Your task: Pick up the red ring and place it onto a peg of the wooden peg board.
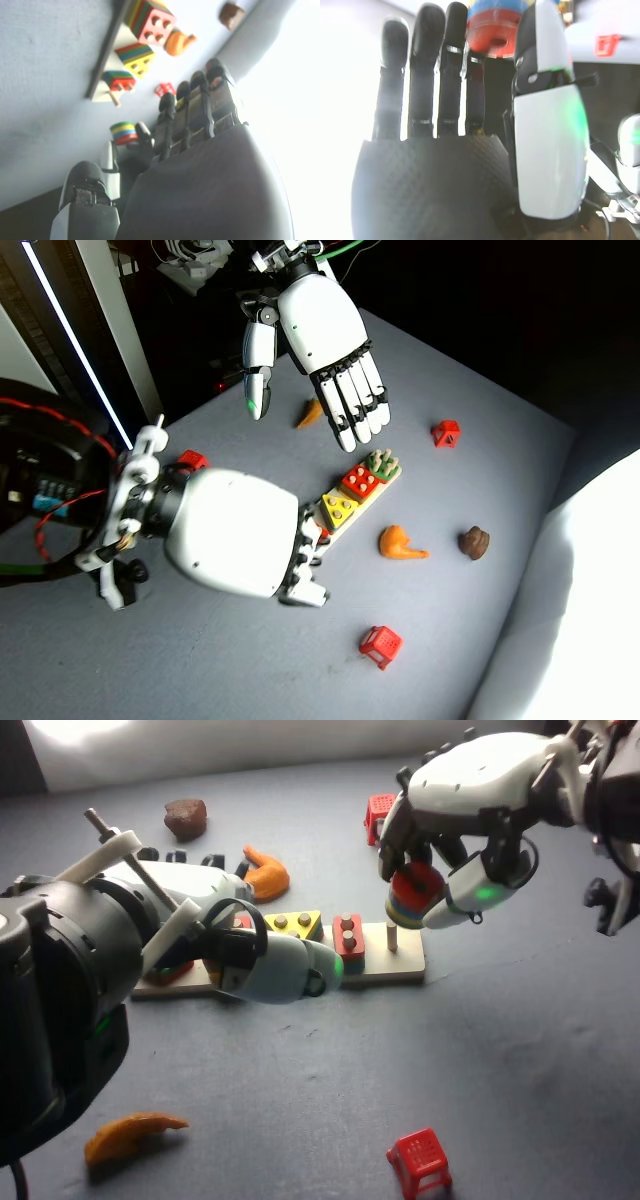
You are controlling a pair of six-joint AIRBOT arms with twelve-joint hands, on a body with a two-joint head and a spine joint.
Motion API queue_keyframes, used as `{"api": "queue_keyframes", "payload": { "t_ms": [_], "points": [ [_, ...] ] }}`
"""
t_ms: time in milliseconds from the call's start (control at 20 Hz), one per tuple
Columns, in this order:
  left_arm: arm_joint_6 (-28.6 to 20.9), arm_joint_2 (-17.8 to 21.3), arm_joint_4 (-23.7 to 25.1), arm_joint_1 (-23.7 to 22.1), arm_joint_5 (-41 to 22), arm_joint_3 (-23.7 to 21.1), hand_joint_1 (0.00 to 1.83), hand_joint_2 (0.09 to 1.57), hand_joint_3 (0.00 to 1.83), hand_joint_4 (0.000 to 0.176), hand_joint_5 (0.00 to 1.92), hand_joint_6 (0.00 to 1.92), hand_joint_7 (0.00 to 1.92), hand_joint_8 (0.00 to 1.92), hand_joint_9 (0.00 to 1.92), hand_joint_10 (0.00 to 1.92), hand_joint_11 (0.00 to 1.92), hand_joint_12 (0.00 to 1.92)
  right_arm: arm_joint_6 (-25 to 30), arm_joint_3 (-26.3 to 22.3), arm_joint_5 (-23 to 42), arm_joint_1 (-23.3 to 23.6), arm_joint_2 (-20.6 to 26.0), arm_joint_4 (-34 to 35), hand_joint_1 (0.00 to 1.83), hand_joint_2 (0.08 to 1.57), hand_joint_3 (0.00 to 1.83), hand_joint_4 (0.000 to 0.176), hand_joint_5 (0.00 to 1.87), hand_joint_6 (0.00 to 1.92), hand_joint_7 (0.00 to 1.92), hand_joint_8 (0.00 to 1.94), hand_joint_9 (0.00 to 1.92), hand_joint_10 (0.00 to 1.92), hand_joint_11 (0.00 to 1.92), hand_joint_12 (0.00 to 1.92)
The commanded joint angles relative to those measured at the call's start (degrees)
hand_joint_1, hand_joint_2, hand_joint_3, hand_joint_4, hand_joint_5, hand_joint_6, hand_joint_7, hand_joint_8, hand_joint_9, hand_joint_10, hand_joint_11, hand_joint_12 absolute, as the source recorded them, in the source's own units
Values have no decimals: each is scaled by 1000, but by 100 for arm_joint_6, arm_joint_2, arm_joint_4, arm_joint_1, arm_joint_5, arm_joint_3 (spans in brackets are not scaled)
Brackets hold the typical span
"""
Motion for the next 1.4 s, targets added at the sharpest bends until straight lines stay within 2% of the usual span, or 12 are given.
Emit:
{"api": "queue_keyframes", "payload": {
  "t_ms": [0, 150, 200, 350, 400, 750, 1000, 1100, 1300, 1350],
  "points": [
    [40, 54, 481, -72, 24, 27, 0, 1108, 1, 0, 89, 7, 58, 12, 26, 8, 4, 69, -19, 30, 205, 85, -5, -86, 1376, 1107, 2, 0, 950, 971, 1075, 860, 846, 1306, 424, 1620],
    [75, 94, 480, -104, -16, 52, 0, 1115, 0, 0, 99, 1, 60, 1, 35, 0, 0, 138, -20, 130, 199, -2, -121, -127, 1373, 1115, 1, 0, 924, 1002, 1062, 879, 833, 1323, 399, 1627],
    [75, 92, 459, -122, -25, 48, 0, 1113, 0, 0, 85, 1, 45, 1, 22, 1, 0, 102, -20, 160, 207, -34, -152, -135, 1376, 1106, 0, 0, 955, 950, 1074, 857, 856, 1298, 434, 1608],
    [76, 87, 438, -158, -26, -17, 0, 1108, 0, 0, 90, 0, 56, 1, 32, 1, 0, 123, -18, 307, 345, -149, -296, -138, 1374, 1109, 0, 0, 951, 977, 1063, 853, 850, 1308, 419, 1597],
    [76, 87, 400, -156, -26, -44, 0, 1107, 0, 0, 66, 3, 41, 6, 22, 3, 0, 75, -18, 369, 360, -170, -348, -138, 1377, 1103, 0, 0, 956, 945, 1086, 824, 862, 1303, 430, 1607],
    [260, 92, 376, -77, -51, -260, 0, 1109, 0, 0, 83, 5, 43, 5, 17, 3, 3, 67, -16, 635, 360, -167, -575, -138, 1379, 1101, 0, 0, 958, 913, 1083, 876, 866, 1283, 456, 1588],
    [288, 94, 324, -51, -61, -270, 0, 1103, 0, 0, 77, 1, 49, 2, 16, 0, 0, 54, 18, 615, 315, -163, -613, -138, 1379, 1097, 0, 0, 976, 906, 1102, 818, 862, 1282, 450, 1588],
    [289, 93, 324, -28, -61, -235, 0, 1101, 0, 0, 81, 3, 54, 4, 22, 3, 2, 53, 24, 604, 263, -180, -603, -138, 1374, 1112, 4, 0, 922, 985, 1063, 874, 848, 1318, 426, 1621],
    [288, 92, 324, -20, -61, -217, 0, 1105, 0, 0, 73, 3, 35, 3, 9, 3, 7, 48, 18, 465, 182, -158, -499, -138, 1381, 1092, 0, 0, 966, 911, 1114, 783, 894, 1257, 477, 1547],
    [283, 90, 324, -20, -61, -220, 0, 1107, 0, 0, 64, 0, 28, 0, 1, 0, 1, 46, 18, 412, 144, -137, -466, -138, 1381, 1092, 1, 0, 970, 910, 1102, 813, 890, 1256, 471, 1561]
  ]
}}
